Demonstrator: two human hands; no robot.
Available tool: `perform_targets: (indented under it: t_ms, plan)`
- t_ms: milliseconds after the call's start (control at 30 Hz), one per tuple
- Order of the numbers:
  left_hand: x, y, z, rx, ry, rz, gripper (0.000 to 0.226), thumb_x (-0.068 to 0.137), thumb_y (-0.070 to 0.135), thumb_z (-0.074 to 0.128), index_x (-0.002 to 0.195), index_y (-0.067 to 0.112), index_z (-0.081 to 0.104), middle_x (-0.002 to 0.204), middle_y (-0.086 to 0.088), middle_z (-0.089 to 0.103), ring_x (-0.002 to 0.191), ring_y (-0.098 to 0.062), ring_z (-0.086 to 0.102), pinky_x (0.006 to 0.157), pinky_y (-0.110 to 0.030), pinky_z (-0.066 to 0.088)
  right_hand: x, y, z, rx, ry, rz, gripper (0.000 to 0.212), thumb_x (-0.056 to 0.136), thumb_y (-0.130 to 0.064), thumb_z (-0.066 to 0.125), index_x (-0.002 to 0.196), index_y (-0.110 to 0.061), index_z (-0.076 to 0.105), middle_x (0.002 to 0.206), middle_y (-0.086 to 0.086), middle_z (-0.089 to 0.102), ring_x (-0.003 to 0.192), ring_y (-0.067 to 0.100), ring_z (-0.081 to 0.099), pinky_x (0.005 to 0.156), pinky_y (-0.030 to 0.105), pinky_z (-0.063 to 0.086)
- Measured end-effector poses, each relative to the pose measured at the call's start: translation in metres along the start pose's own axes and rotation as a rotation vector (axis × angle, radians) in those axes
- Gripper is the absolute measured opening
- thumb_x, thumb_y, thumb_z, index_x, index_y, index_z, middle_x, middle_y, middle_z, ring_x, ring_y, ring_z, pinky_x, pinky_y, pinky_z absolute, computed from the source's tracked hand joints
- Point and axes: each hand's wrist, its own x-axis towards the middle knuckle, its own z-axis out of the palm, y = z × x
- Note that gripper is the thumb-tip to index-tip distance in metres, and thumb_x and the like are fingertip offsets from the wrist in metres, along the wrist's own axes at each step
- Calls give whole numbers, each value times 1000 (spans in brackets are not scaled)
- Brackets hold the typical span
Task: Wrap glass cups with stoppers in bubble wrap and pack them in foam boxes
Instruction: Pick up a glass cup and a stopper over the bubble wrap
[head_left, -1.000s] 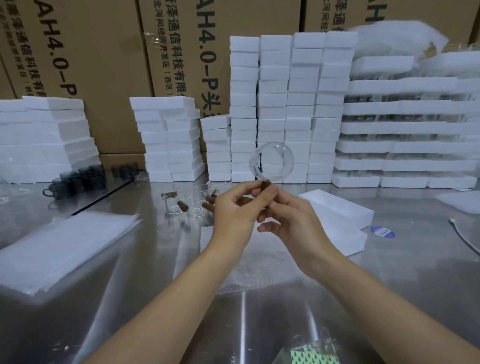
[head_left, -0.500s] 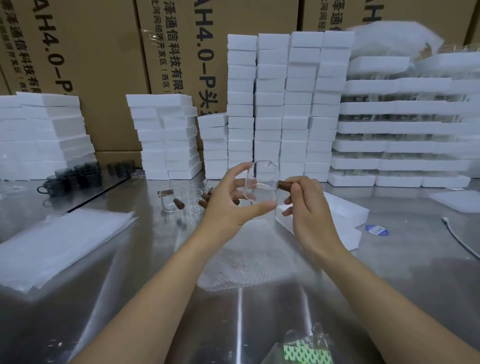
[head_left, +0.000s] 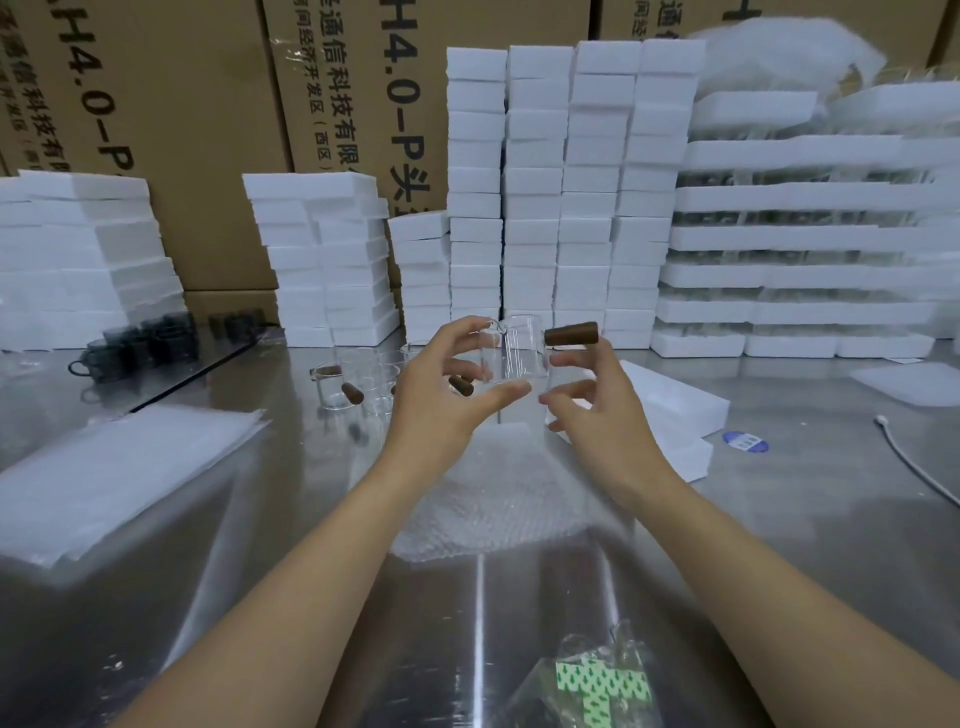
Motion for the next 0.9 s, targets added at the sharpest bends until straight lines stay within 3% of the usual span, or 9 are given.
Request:
perform_targets:
  t_ms: [67,233,333,400,500,567,700,800,900]
  plan:
    - [0,0,0,-24,-27,-8,66,78,26,98,134,37,66,123,21,74,103,-14,74,88,-61,61,-1,0,3,42,-70,-8,54,96,-16,70,134,-47,49,129,-22,60,106,11,70,88,49,63]
    - [-1,-3,2,-70,-124,-28,64,80,18,96,133,38,66,124,15,77,102,-7,73,95,-55,62,-2,2,5,122,-146,-34,77,93,-20,77,151,-53,39,140,-17,59,108,9,72,89,35,60]
    - [1,-6,0,-76,-167,-55,67,80,18,95,138,36,66,125,12,76,106,-6,72,98,-44,62,0,4,3,107,-152,-26,68,93,-22,79,148,-47,47,139,-17,61,105,11,72,82,34,61]
    - [2,-8,-2,-65,-186,-59,75,77,21,97,144,32,63,129,13,74,107,-3,71,97,-34,60,2,5,1,56,-146,-25,59,92,-27,80,143,-41,53,136,-21,62,105,9,71,86,38,62]
    - [3,-13,-4,27,-177,-26,92,76,30,98,153,45,50,134,23,64,110,2,68,90,-20,53,5,10,-2,-46,-130,-34,50,89,-35,83,131,-39,56,130,-30,60,107,0,68,88,31,58]
    - [3,-19,-6,140,-157,30,94,79,32,97,154,54,44,137,26,59,115,-2,64,89,-22,54,6,15,-4,-168,-127,-70,49,88,-41,83,129,-40,56,126,-31,59,109,-3,65,87,27,55]
    - [1,-26,-5,352,-163,166,79,84,34,91,146,60,50,134,29,60,118,-1,56,88,-19,43,7,22,-9,-457,-129,-204,65,91,-39,80,148,-37,48,134,-20,55,116,0,57,100,29,49]
    - [2,-29,-5,369,-157,197,56,85,36,89,130,56,60,125,33,65,113,-3,56,86,-25,42,8,22,-10,-532,-116,-282,68,92,-38,77,152,-36,45,139,-18,53,124,6,52,107,28,44]
    - [3,-28,-7,356,-147,199,63,85,35,90,132,59,56,125,36,65,115,-6,57,86,-25,43,9,20,-12,-565,-117,-310,70,93,-39,77,154,-35,43,142,-16,52,128,10,49,110,28,40]
